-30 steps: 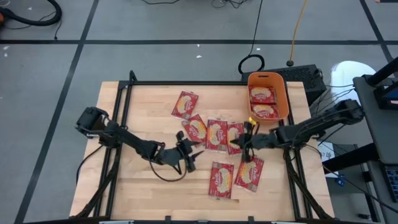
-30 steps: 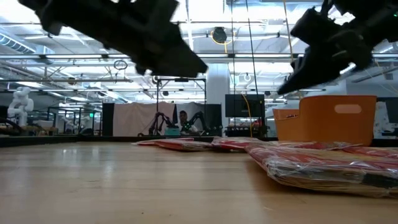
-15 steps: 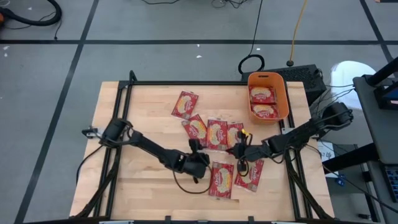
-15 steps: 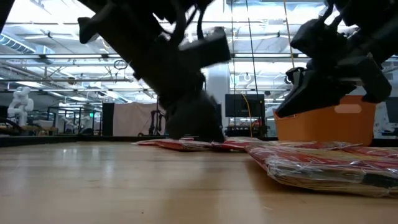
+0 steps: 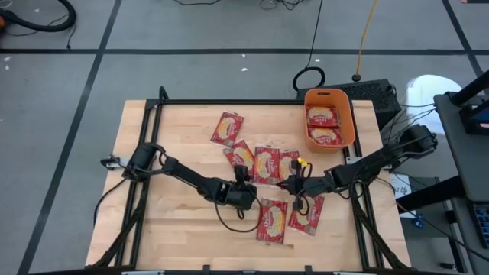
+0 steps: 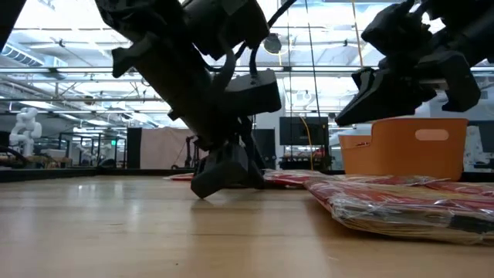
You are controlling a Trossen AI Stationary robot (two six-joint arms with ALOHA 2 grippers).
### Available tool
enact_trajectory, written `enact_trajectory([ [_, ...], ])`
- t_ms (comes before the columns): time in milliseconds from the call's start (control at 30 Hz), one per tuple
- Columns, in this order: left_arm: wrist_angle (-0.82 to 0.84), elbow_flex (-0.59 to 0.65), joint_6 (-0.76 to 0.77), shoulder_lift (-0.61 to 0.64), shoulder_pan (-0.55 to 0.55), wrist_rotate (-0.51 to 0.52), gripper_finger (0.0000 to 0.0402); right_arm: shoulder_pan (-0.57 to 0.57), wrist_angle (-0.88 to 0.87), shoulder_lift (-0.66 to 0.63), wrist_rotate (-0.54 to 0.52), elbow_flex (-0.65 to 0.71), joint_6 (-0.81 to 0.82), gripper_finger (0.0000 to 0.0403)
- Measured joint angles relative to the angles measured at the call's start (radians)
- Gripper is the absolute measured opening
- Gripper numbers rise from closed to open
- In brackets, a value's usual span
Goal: Sort popcorn bags into baskets
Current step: Put the red popcorn bag into the orange container
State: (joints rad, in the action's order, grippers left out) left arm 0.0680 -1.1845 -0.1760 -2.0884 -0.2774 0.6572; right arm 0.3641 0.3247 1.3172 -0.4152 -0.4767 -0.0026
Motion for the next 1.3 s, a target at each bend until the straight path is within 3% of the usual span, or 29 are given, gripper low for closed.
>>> enact_trajectory([
  [133,-0.087,0.022,-0.105,0.000,0.022,-0.070,0.0175,0.000,0.008,-0.013,0.000,0.000,-0.019,0.0000],
  [367,-0.082,0.023,-0.152,-0.001,0.053,-0.101,0.0139,0.000,0.008,-0.017,0.000,0.000,-0.033,0.0000],
  [667,-0.082,0.025,-0.076,-0.003,0.074,-0.134,0.0012,-0.002,0.008,-0.016,-0.003,0.000,-0.047,0.0000],
  [1100,-0.236,0.030,0.053,-0.013,-0.003,0.042,0.0003,-0.010,-0.097,-0.016,-0.009,0.000,-0.046,0.0000],
  [1300,-0.264,0.029,0.165,-0.011,-0.048,0.119,0.0002,-0.008,-0.189,-0.016,-0.082,0.000,-0.034,0.0005],
])
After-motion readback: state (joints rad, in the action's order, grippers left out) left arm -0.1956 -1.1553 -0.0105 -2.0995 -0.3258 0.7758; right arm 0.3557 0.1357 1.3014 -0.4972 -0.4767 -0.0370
